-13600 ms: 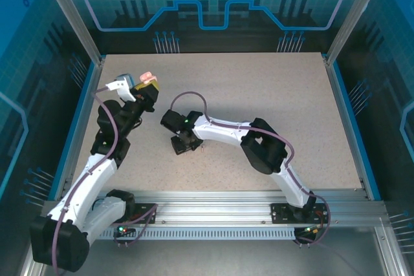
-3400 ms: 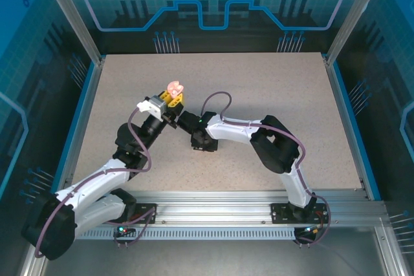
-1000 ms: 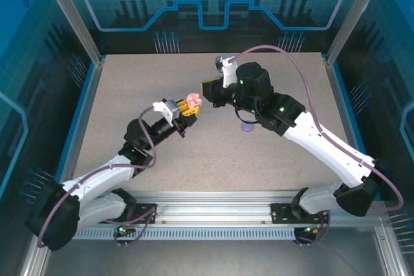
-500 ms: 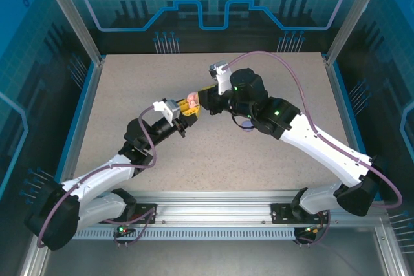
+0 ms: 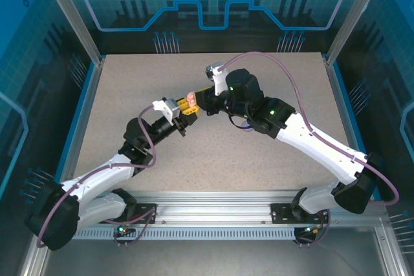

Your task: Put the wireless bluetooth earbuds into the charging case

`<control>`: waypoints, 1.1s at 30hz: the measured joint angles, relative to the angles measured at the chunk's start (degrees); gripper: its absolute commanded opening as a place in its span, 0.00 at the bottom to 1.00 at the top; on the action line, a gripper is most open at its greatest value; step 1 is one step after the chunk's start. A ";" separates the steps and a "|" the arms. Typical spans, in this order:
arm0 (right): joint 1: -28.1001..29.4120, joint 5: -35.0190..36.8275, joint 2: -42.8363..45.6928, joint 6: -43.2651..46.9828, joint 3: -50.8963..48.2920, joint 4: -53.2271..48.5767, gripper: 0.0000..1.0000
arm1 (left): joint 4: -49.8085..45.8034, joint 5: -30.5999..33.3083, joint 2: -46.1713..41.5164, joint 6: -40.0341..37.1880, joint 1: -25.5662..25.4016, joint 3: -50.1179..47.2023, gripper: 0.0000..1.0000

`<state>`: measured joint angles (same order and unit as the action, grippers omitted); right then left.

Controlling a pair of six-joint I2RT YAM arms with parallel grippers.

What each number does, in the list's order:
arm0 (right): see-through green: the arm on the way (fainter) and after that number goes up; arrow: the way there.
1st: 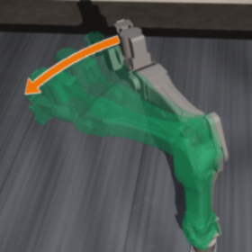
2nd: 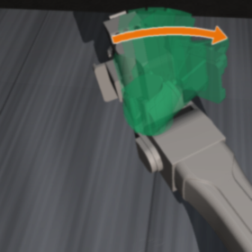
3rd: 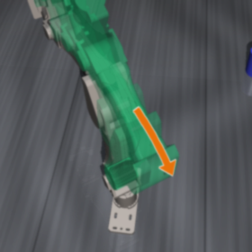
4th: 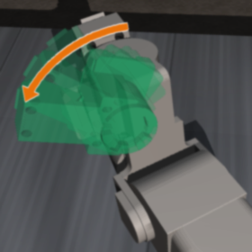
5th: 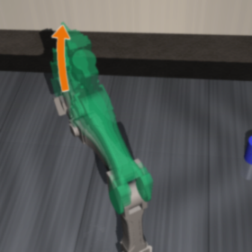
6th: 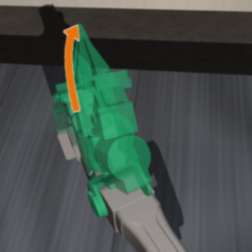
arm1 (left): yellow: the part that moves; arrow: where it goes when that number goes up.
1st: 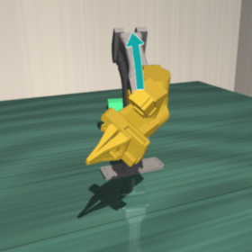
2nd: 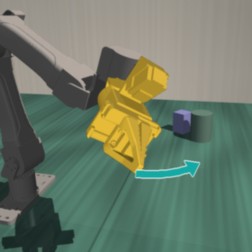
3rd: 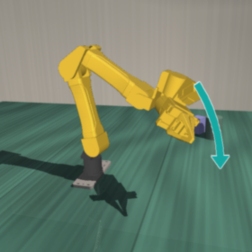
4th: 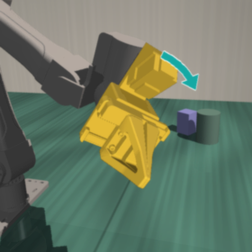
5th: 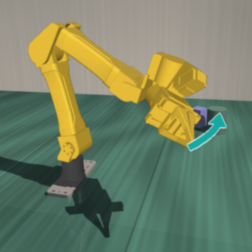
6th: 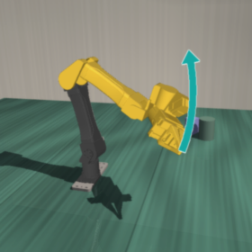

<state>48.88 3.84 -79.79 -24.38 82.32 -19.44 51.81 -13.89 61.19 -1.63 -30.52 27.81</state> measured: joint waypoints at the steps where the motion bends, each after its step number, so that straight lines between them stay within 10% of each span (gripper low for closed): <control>1: 0.00 0.02 0.00 0.02 0.00 0.02 0.19 | 0.00 0.00 0.00 0.00 0.00 0.00 0.00; 27: 0.00 0.39 0.42 0.07 -1.27 0.00 0.16 | -1.46 -0.09 0.00 -1.79 -0.04 0.87 0.00; 33: 0.00 0.59 0.42 0.55 -1.27 -0.37 0.32 | -1.60 -0.09 0.00 -1.92 -0.04 0.98 0.00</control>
<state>48.88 4.43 -79.37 -23.83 81.06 -19.81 50.22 -13.98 61.19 -3.55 -30.57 28.80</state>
